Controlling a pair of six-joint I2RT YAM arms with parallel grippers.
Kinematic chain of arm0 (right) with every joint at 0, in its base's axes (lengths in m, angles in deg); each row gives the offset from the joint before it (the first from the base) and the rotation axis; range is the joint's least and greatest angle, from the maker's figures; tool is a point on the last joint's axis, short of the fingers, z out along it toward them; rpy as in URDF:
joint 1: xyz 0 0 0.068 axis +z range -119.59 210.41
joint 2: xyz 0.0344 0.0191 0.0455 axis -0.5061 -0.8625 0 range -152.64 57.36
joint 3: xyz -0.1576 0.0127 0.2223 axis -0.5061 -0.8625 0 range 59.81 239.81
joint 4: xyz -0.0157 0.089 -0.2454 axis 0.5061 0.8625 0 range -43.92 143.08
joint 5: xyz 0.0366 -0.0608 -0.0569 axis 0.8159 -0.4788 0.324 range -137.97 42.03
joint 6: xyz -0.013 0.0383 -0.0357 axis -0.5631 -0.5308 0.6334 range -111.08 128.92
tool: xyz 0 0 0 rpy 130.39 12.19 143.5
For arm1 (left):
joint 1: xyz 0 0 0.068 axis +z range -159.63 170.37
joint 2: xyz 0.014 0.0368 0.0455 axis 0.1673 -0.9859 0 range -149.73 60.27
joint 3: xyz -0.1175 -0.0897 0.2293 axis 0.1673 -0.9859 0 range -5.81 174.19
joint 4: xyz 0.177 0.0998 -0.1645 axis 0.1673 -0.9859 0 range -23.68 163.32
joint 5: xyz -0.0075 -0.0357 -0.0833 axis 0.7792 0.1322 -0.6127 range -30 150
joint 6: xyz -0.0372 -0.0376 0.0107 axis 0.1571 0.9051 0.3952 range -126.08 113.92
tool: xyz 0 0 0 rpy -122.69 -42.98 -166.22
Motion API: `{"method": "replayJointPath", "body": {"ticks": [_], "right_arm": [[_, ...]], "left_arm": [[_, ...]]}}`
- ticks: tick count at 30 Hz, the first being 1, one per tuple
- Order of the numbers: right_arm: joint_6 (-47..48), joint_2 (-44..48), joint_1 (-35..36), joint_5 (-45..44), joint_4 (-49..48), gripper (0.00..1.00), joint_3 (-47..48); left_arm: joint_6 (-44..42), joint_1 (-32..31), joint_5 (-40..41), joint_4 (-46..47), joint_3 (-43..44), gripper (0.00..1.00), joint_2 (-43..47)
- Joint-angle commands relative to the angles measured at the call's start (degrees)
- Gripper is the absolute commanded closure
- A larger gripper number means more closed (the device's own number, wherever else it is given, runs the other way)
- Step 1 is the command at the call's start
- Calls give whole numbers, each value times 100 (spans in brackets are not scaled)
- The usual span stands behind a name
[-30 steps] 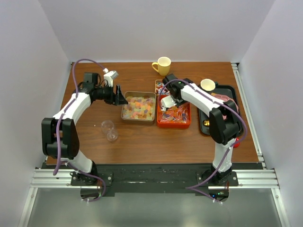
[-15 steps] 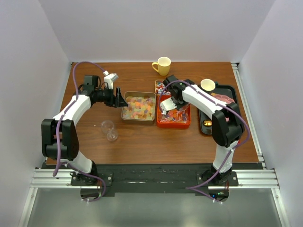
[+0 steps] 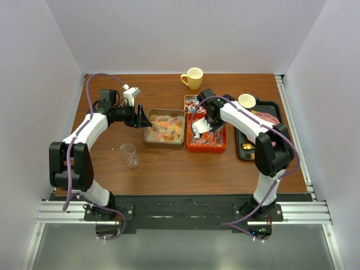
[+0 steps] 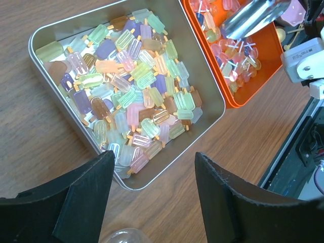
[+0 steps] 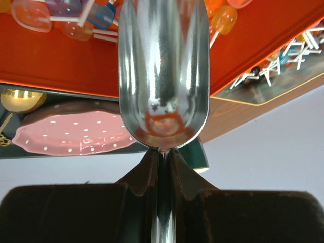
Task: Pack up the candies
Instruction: Scoop the fake candies from the storage box.
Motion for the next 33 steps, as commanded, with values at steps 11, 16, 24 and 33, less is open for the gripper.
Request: {"method": "replayJointPath", "body": {"ticks": [11,16,24,33], "right_arm": [[131,-440,90,515,375,100,219],[-27,-405,283,611,393,100,60],[-396,-607,564,752,454,100,201],[-1168,-1098,652,1313,674,100,630]], "left_arm": [[47,41,-132,290,-7,31,199],[47,41,-132,290,2,31,191],[74,77,-150,316,2,31,129],[109,94,-159,334,2,31,85]]}}
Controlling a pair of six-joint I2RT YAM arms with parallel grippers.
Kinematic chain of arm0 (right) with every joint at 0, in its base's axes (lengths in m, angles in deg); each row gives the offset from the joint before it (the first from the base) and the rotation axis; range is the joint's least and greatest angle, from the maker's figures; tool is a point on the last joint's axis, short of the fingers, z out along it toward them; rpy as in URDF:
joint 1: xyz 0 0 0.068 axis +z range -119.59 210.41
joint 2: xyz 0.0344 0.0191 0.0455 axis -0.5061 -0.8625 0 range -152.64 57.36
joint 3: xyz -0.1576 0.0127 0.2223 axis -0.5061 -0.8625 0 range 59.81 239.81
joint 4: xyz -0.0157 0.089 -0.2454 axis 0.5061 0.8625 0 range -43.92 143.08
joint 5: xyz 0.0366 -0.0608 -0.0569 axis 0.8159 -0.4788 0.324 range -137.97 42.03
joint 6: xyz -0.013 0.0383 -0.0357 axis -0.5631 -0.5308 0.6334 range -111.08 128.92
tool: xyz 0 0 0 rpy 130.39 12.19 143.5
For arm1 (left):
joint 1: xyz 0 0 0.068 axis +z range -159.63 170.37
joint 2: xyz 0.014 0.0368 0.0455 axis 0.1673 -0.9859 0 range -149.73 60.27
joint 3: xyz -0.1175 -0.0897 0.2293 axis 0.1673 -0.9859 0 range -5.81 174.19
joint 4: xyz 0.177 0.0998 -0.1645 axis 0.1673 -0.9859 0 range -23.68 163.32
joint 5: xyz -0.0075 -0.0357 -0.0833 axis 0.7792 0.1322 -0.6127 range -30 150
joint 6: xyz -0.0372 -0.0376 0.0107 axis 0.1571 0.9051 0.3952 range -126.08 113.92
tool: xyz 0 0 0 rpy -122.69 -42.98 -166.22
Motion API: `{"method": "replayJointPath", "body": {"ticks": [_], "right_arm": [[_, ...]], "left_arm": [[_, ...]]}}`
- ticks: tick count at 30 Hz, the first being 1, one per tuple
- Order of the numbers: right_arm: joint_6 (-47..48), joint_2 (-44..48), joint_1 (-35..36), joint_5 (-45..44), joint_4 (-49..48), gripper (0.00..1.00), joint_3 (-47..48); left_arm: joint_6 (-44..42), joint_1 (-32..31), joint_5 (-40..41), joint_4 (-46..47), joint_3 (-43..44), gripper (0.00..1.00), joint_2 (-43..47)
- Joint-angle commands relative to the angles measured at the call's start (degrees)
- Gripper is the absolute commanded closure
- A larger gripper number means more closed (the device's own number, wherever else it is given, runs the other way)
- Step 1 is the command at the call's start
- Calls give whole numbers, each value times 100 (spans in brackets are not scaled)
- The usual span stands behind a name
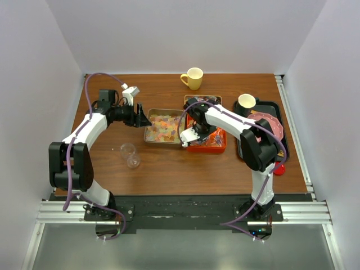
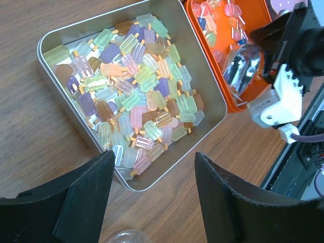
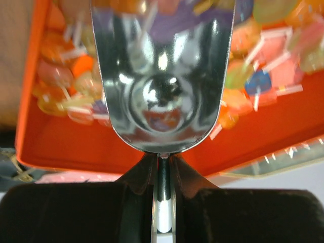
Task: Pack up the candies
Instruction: Scoop the fake candies from the storage box.
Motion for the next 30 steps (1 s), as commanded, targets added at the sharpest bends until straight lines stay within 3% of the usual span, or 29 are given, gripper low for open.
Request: {"method": "replayJointPath", "body": {"ticks": [1,8,17,30], "right_arm": [[-673,-388,36,654,461,100,439],[-1306,-547,-210,1700,515,100,782],[-1333,23,-588,3027,164,100,317],[-1764,578,-1036,3942,-434,100,-342]], "left_arm": [[85,37,-157,231,10,31,85],[111,37,-165,188,80,31,32],[120,37,-157,135,151,31,24],[-293,72,-288,-322,660,31,-64]]}}
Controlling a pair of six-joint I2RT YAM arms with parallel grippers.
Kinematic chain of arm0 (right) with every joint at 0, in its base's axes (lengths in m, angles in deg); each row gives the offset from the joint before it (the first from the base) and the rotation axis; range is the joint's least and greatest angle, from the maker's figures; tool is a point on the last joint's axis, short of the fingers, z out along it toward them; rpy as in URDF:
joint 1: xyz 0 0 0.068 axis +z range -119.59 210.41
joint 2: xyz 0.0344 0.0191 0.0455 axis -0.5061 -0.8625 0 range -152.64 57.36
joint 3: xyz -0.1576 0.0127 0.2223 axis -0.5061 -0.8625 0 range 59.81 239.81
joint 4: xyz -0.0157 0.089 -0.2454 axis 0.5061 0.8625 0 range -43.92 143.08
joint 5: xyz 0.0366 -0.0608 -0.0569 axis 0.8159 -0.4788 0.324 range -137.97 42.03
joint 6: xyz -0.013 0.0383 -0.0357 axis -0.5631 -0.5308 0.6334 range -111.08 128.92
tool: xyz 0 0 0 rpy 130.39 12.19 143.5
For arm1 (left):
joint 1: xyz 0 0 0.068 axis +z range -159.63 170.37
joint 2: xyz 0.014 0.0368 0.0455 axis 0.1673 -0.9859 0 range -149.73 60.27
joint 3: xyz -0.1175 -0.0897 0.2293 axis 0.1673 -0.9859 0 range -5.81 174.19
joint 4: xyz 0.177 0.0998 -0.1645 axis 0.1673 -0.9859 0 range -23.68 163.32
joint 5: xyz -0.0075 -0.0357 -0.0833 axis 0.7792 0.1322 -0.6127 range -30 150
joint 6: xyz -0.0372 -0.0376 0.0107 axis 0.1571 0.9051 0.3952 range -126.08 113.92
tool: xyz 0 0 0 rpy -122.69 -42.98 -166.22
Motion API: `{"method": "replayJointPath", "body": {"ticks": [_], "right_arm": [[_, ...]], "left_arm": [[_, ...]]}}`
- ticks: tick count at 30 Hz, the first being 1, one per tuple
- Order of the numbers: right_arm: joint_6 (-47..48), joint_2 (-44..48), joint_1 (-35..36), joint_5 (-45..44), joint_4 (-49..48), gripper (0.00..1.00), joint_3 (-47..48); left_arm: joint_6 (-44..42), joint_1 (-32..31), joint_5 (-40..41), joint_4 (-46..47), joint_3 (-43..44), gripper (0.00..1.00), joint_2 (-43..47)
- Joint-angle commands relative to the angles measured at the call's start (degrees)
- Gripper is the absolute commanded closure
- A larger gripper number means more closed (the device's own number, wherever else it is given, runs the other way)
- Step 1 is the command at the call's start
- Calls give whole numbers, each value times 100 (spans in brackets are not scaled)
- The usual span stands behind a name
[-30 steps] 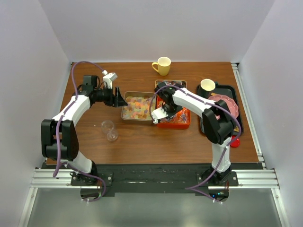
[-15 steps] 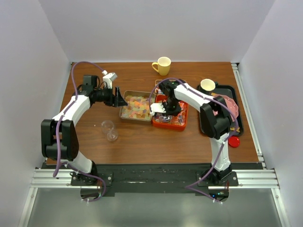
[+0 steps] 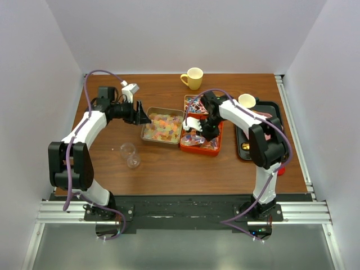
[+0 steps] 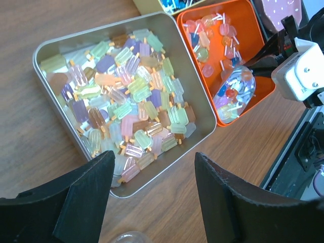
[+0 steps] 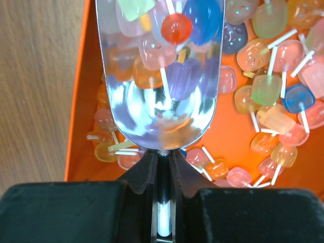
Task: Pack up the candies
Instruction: Scoop the fake candies from the storage box.
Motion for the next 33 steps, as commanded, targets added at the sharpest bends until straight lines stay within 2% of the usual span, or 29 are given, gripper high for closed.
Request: {"method": "replayJointPath", "body": {"ticks": [1,17,23,28,31,33], "right_arm": [[-212,490,-59,736,-449,100,-203],[-493,1106,-639,982,-1178,100,-1248],[-853,1563,-754,1166,-2049,100,-1662],[-1363,1581,-719,1508,-1743,100,-1057],[-1671,1467,-614,1553,-1268,100,-328],[-1680,1344,-543,1501,-759,100,348]], "left_arm": [[-306,68,-269,-158,444,31,-32],[-675,393,-567,-361,568,31,-32],[-825,665,-682,-466,515,31,126],[-658,991,-735,-457,340,30,433],[-640,1324,-402,-615,278,28,855],[-745,1544,160,-738,199,27,1198]]}}
